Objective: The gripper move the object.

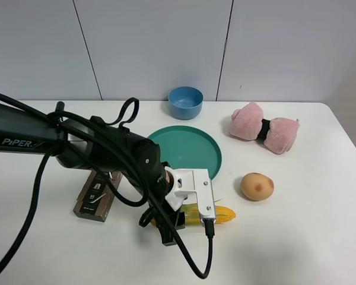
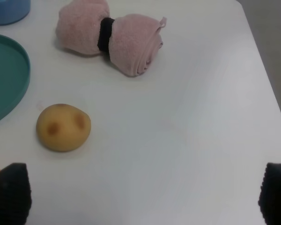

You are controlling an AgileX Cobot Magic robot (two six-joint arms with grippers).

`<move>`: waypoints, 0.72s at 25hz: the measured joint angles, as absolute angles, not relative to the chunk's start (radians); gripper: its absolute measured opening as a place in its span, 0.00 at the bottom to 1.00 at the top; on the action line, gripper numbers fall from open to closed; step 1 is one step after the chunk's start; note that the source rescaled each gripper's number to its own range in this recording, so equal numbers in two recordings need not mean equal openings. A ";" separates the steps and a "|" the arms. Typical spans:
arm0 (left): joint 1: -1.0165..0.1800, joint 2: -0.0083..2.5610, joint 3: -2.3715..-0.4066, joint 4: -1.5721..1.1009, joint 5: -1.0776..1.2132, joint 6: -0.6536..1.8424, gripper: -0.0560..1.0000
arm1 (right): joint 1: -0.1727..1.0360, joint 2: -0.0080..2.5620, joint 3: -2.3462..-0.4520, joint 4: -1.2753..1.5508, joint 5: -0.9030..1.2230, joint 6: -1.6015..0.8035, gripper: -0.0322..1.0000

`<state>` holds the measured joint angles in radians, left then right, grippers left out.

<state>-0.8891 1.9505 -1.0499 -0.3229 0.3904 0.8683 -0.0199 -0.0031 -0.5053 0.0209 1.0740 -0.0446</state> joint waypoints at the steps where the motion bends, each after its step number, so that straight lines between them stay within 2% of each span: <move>1: -0.889 1.951 -1.050 -0.323 0.393 0.868 0.06 | -0.020 -0.003 -0.505 0.021 1.074 -0.045 1.00; 5: -0.889 1.946 -1.050 -0.323 0.419 0.868 0.09 | -0.020 -0.003 -0.505 0.021 1.074 -0.045 1.00; 6: -0.889 1.939 -1.050 -0.323 0.425 0.868 0.16 | -0.020 -0.003 -0.505 0.021 1.074 -0.045 1.00; 11: -0.889 1.897 -1.050 -0.323 0.427 0.847 0.71 | -0.020 -0.003 -0.505 0.021 1.074 -0.045 1.00; 13: -0.889 1.896 -1.050 -0.323 0.427 0.827 0.83 | -0.020 -0.003 -0.505 0.021 1.074 -0.045 1.00; 15: -0.889 1.896 -1.050 -0.323 0.427 0.820 0.88 | -0.020 -0.003 -0.505 0.021 1.074 -0.045 1.00; 18: -0.889 1.895 -1.050 -0.323 0.427 0.811 0.90 | -0.020 -0.003 -0.505 0.021 1.074 -0.045 1.00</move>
<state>-0.8891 1.8949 -1.0499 -0.3229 0.4269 0.8109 -0.0199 -0.0031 -0.5053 0.0209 1.0740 -0.0446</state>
